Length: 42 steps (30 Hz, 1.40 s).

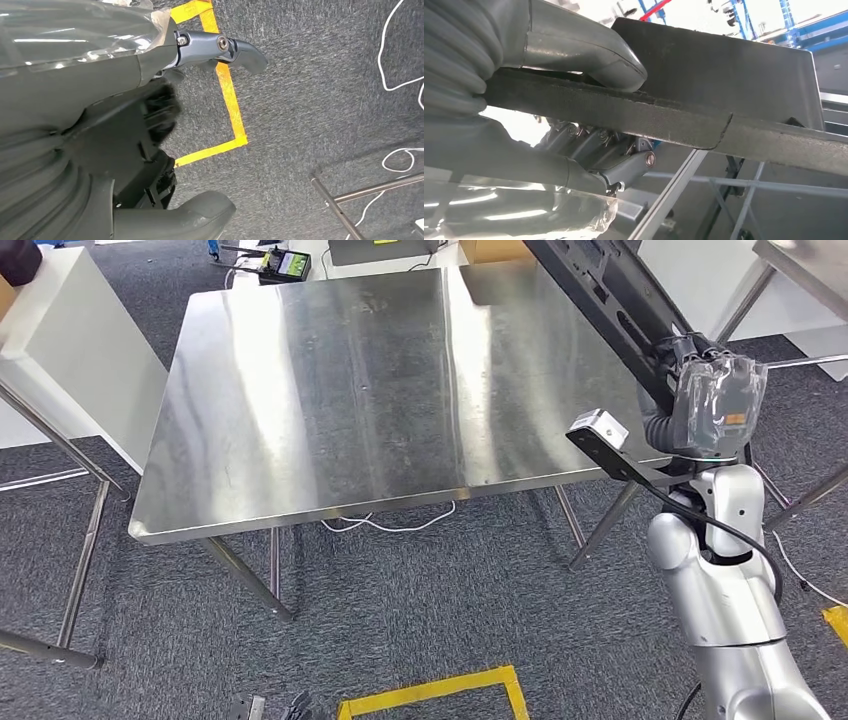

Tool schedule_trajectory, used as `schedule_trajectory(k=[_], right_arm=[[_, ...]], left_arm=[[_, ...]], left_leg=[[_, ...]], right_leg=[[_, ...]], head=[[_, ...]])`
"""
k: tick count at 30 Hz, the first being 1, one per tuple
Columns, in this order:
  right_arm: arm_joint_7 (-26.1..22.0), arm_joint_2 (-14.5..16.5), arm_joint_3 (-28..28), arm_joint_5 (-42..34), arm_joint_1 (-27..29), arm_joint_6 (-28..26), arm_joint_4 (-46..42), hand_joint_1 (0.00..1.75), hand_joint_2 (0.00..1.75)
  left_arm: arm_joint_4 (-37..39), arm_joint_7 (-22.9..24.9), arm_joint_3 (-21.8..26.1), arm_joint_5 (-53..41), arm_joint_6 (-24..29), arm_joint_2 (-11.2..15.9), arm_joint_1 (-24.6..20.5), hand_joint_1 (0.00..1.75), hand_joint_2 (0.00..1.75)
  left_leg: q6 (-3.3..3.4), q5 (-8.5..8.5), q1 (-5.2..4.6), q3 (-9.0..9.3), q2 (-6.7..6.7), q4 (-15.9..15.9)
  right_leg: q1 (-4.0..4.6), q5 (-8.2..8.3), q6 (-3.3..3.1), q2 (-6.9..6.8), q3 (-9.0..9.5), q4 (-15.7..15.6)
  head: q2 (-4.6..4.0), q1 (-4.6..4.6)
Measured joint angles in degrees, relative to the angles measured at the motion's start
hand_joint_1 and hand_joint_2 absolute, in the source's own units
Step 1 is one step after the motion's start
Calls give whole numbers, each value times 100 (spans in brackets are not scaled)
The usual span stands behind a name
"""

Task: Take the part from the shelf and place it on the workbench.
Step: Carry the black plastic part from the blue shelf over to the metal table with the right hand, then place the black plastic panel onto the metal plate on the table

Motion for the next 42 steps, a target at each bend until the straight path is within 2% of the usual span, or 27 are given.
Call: schedule_trajectory(k=[1,2,4,5,6,8,9,10,11,12,14,15,16,17,19,21,22,24,26,31,42], right_arm=[[16,-34,-14,-7,31,17,-18,175,175],[32,-71,-31,-14,60,37,-39,175,175],[52,-132,-70,-27,90,67,-78,175,175],[56,-152,-88,-31,89,74,-95,175,175],[60,-171,-102,-34,86,75,-111,175,175],[71,-209,-119,-39,90,86,-137,175,175],[80,-240,-128,-37,96,103,-154,175,175],[91,-276,-141,-32,103,130,-168,175,175],[112,-323,-159,-25,107,164,-184,175,175],[141,-375,-186,-17,114,212,-197,175,175],[212,-476,-261,-9,155,310,-207,175,175],[243,-525,-305,-7,196,354,-210,175,175],[266,-573,-352,-4,250,382,-216,175,175],[284,-621,-403,-3,315,402,-231,175,175],[302,-726,-521,-16,453,434,-285,175,175],[307,-821,-651,-42,570,489,-344,175,175],[307,-855,-708,-46,614,527,-361,175,175],[309,-894,-787,-1,667,610,-363,175,175],[325,-907,-827,113,678,687,-330,175,175],[409,-906,-873,434,663,820,-86,175,175],[449,-917,-1026,699,650,913,514,175,175]], left_arm=[[0,7,2,18,-10,1,3,0,175],[0,13,3,27,-17,1,4,0,175],[0,20,4,31,-33,1,4,0,175],[1,24,4,32,-41,1,0,0,175],[1,27,4,32,-46,0,-2,0,175],[1,36,5,33,-53,-1,-3,0,175],[0,39,7,35,-57,-4,-2,0,175],[-1,42,9,40,-66,-8,-3,0,175],[-1,43,12,48,-79,-12,-10,0,175],[-2,45,15,56,-92,-15,-16,0,175],[-2,52,20,70,-126,-16,-22,0,175],[-2,57,21,72,-144,-17,-17,0,175],[-2,64,21,74,-160,-20,-12,0,175],[-2,71,21,74,-174,-24,-7,0,175],[-2,81,21,79,-192,-34,-6,0,175],[-2,86,21,100,-207,-41,-7,0,175],[-2,87,21,113,-216,-42,-5,0,175],[-2,85,21,130,-240,-38,-1,0,175],[-2,83,21,134,-260,-32,0,0,175],[-2,71,21,132,-270,-12,-1,0,175],[-2,-32,21,133,-271,50,-1,0,175]], left_leg=[[-25,34,36,-85,8,-25],[-43,202,66,-61,12,-238],[-67,728,106,184,10,-968],[-59,855,100,298,8,-1256],[-35,918,84,378,2,-1418],[50,856,30,430,-11,-1449],[94,882,24,460,-17,-1459],[134,877,15,485,-20,-1481],[186,874,8,510,-24,-1509],[232,868,2,530,-26,-1529],[306,839,-35,541,-40,-1531],[322,829,-55,547,-50,-1530],[337,819,-76,555,-64,-1528],[347,813,-95,566,-79,-1527],[355,804,-127,588,-108,-1524],[342,790,-173,597,-130,-1509],[345,772,-194,596,-134,-1501],[403,753,-211,603,-131,-1494],[444,754,-207,616,-121,-1498],[393,776,-193,636,-116,-1523],[368,773,-191,636,-115,-1529]], right_leg=[[-9,-50,11,3,60,0],[-23,-104,29,5,130,-1],[-44,-214,84,8,276,-3],[-42,-257,120,13,315,-4],[-28,-295,160,17,326,-8],[5,-344,247,23,307,-41],[12,-375,286,18,312,-45],[16,-421,305,11,304,1],[22,-508,298,4,244,159],[27,-640,268,-2,99,451],[57,-931,201,-4,-385,1259],[77,-999,196,-3,-598,1559],[96,-972,213,-3,-718,1663],[119,-846,243,-4,-714,1529],[163,-453,279,-11,-453,787],[200,-140,212,-18,-208,197],[204,-69,161,-19,-162,89],[195,-24,106,-7,-137,62],[197,-19,98,6,-124,60],[210,-13,72,9,-119,61],[222,-16,70,9,-127,66]], head=[[0,-1],[0,0],[0,-3],[0,-10],[0,-15],[0,-21],[0,-19],[0,-17],[0,-12],[0,-4],[0,11],[0,15],[0,17],[0,21],[0,22],[0,19],[0,16],[0,13],[0,13],[0,13],[0,14]])
